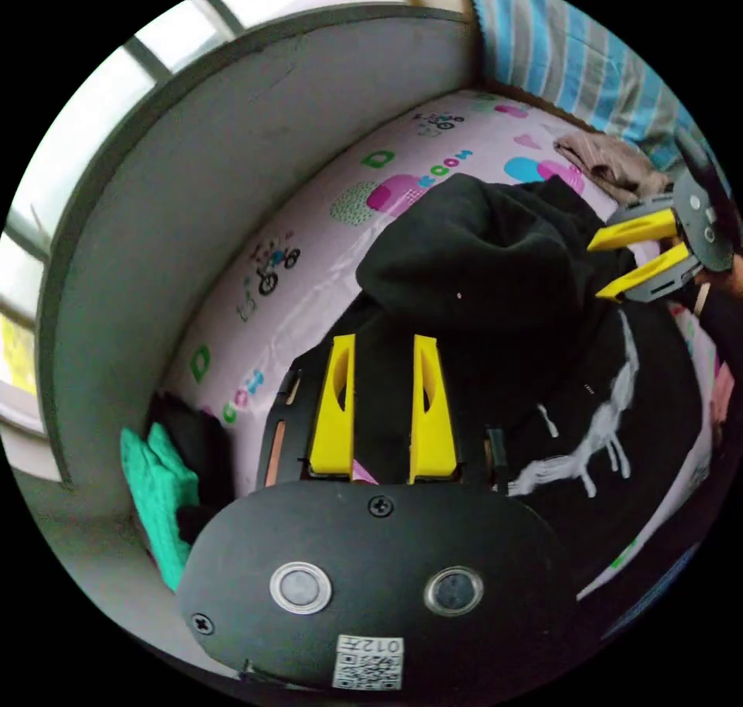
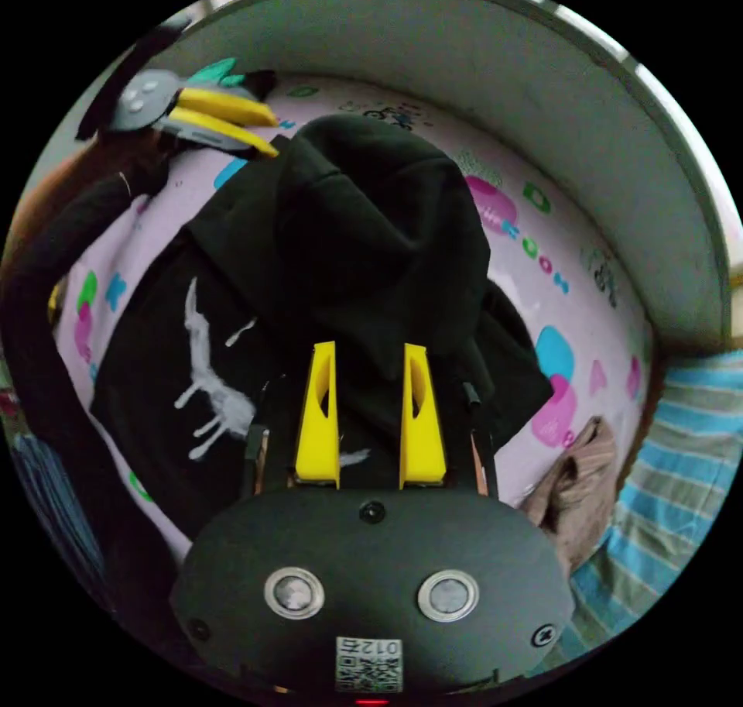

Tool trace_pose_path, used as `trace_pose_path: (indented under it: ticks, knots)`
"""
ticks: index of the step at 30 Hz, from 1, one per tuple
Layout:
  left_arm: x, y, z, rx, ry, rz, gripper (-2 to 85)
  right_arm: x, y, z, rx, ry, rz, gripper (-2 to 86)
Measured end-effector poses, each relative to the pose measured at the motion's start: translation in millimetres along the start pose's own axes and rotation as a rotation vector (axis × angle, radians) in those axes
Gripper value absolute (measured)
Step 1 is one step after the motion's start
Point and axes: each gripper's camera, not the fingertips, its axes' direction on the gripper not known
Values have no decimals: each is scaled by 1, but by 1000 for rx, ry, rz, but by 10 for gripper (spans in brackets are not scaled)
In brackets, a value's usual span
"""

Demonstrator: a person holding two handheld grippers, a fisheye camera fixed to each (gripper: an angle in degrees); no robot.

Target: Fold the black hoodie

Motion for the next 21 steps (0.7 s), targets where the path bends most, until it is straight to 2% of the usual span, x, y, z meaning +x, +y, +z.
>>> trace_pose_path:
  ticks: [2,6,9,15,18,21]
  knots:
    - [8,-16,10,3,-50,73,88,-7,-9,10,-32,47,-52,110]
    - [10,-39,31,-31,26,140,62,-7,-22,30,-62,26,-76,5]
    - [5,-54,49,-101,143,130,19,1,-26,32,-67,-31,-68,-6]
    - [-18,-57,28,-45,267,111,1,23,-28,9,-3,-45,-151,-9]
    - [-21,-50,22,-60,397,111,0,30,-25,9,-81,-88,-257,-10]
    - [4,-33,46,-188,501,193,0,40,-23,25,-196,-230,-263,-10]
